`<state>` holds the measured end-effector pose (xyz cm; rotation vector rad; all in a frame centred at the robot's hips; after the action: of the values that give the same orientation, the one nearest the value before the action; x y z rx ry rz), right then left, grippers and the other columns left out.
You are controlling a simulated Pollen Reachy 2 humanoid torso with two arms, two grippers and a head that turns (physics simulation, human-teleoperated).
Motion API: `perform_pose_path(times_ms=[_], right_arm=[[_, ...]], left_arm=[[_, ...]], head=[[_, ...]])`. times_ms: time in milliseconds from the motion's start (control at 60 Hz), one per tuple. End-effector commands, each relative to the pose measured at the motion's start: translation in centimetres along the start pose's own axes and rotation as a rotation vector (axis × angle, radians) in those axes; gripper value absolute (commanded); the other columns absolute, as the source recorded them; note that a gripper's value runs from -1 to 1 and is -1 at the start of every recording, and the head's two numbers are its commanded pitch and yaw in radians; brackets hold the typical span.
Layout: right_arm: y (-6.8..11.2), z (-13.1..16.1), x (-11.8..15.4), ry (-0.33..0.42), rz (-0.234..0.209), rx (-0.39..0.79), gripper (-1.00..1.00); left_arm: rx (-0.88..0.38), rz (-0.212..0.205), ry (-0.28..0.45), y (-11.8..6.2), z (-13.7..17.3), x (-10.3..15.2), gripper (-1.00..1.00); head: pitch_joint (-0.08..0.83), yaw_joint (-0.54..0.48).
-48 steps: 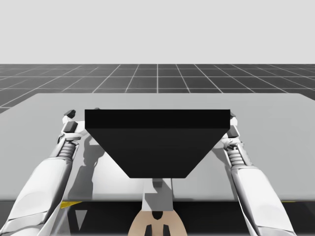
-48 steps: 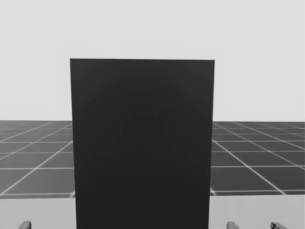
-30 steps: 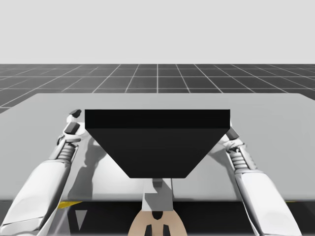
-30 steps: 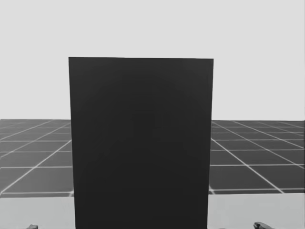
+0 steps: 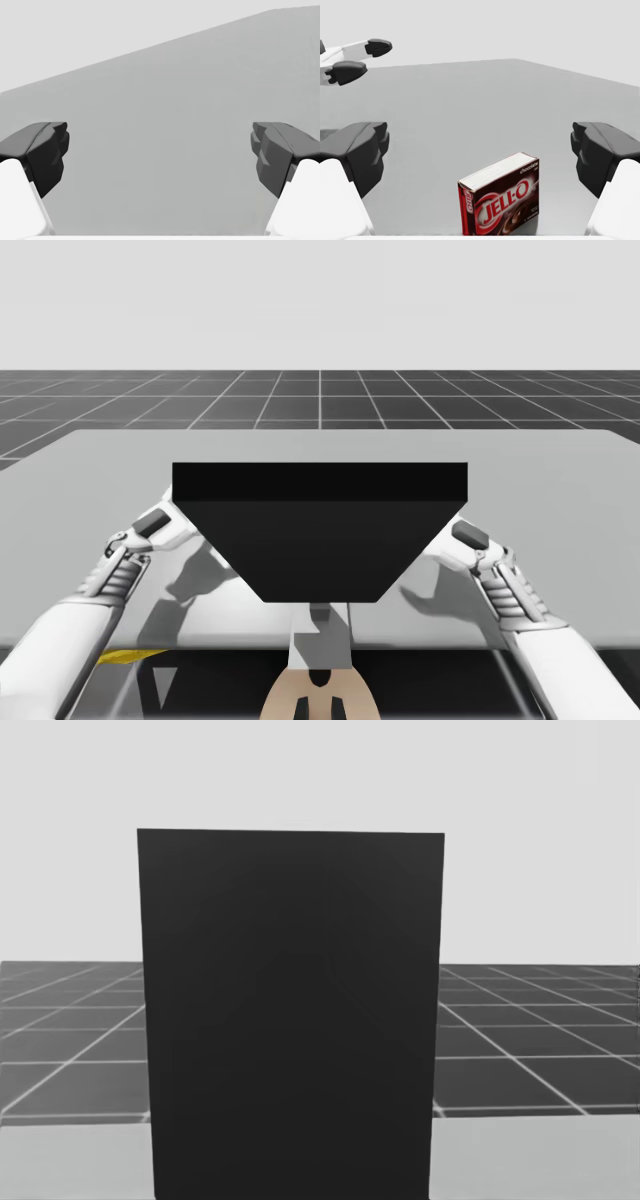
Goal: Reach around the screen and pick up the object behind it.
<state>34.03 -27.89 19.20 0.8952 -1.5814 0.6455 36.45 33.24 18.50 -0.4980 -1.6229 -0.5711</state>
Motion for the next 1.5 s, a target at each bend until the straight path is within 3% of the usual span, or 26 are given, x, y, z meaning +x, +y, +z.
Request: perform_pose_path(times_ms=[17,150,300,350,550,883,1100,1317,1500], right_arm=[[0.7,0.1,-0.3,0.087,-0.047,0.089,-1.0],[0.0,0.1,-0.5,0.112,-0.036,-0.068,-1.0],[-1.2,-0.5,-1.5,0.12,-0.06,-0.119,-1.0],[-1.7,-0.9,-2.2,0.128,-0.08,-0.095,-1.0],[-2.1,-3.5,-3.9,0.196,-0.061,-0.031,-1.0],[-4.3,-6.1,-5.2,0.233,-0.03,0.069,-1.0],[-5.0,-8.4,-6.7,0.246,-0.047,0.173,-1.0],[-4.8,-11.2,-8.8,0.269,-0.044,0.265,-1.0],[-3.4,-12.5,-10.9,0.294,-0.067,0.287,-1.0]], left_arm=[[-0.149,-0.024,0.055,-1.3,0.3,-0.4,-1.0],[-0.163,-0.038,0.072,-1.6,0.1,-0.8,-1.0],[-0.177,-0.05,0.08,-1.9,-0.1,-1.0,-1.0],[-0.179,-0.05,0.079,-2.0,-0.1,-1.0,-1.0],[-0.183,-0.065,0.085,-2.2,-0.2,-1.2,-1.0],[-0.179,-0.091,0.09,-2.4,-0.3,-1.4,-1.0],[-0.178,-0.103,0.086,-2.5,-0.3,-1.4,-1.0],[-0.174,-0.11,0.078,-2.4,-0.2,-1.2,-1.0],[-0.177,-0.115,0.075,-2.5,-0.2,-1.2,-1.0]], head=[[-0.022,-0.06],[-0.005,-0.08],[0.02,-0.11],[0.029,-0.11],[0.054,-0.12],[0.086,-0.13],[0.103,-0.14],[0.109,-0.14],[0.123,-0.13]])
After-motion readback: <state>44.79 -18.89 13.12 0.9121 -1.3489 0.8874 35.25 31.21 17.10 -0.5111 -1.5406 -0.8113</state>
